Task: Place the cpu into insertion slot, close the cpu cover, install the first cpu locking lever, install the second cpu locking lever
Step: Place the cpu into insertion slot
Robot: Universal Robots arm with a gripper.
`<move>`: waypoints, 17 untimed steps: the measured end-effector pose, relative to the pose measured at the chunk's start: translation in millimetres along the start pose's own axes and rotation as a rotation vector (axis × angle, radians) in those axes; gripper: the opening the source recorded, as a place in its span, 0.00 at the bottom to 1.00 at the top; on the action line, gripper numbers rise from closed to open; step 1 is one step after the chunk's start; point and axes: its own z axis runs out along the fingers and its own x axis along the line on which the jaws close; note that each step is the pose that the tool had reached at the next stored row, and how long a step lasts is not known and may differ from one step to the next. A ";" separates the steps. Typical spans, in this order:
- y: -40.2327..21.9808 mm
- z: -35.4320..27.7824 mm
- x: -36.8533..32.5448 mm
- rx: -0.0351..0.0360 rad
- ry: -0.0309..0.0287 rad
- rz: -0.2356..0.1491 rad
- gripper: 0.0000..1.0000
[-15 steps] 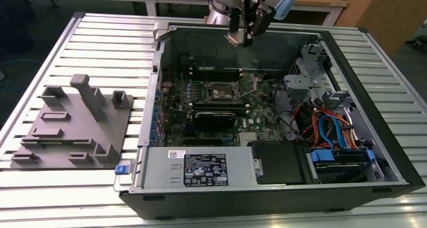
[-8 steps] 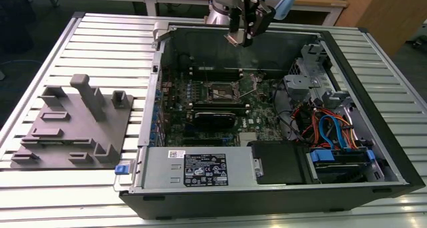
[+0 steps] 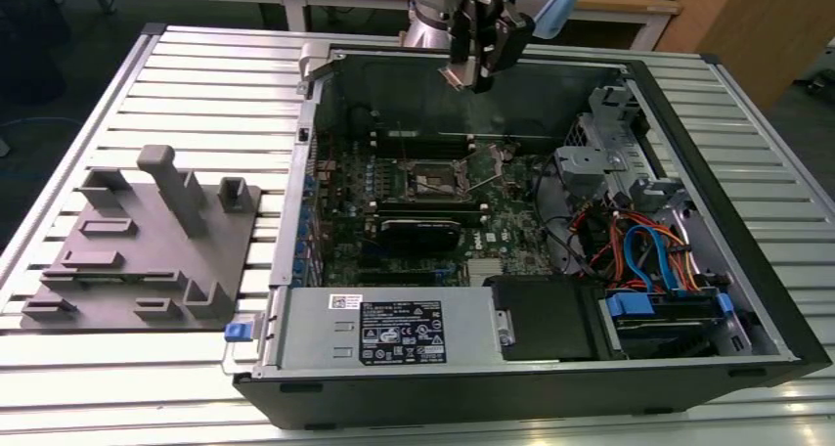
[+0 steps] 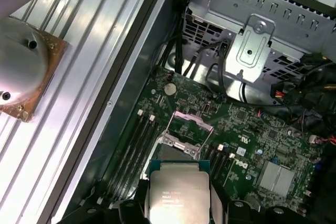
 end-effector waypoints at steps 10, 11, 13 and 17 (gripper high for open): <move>-3.5 0.5 1.4 -0.0001 0.0000 0.000 0.54; -3.5 0.6 1.4 -0.0001 0.0000 0.000 0.54; -3.5 0.6 1.4 -0.0001 0.0000 0.000 0.54; -3.5 0.7 1.4 -0.0001 0.0000 0.000 0.54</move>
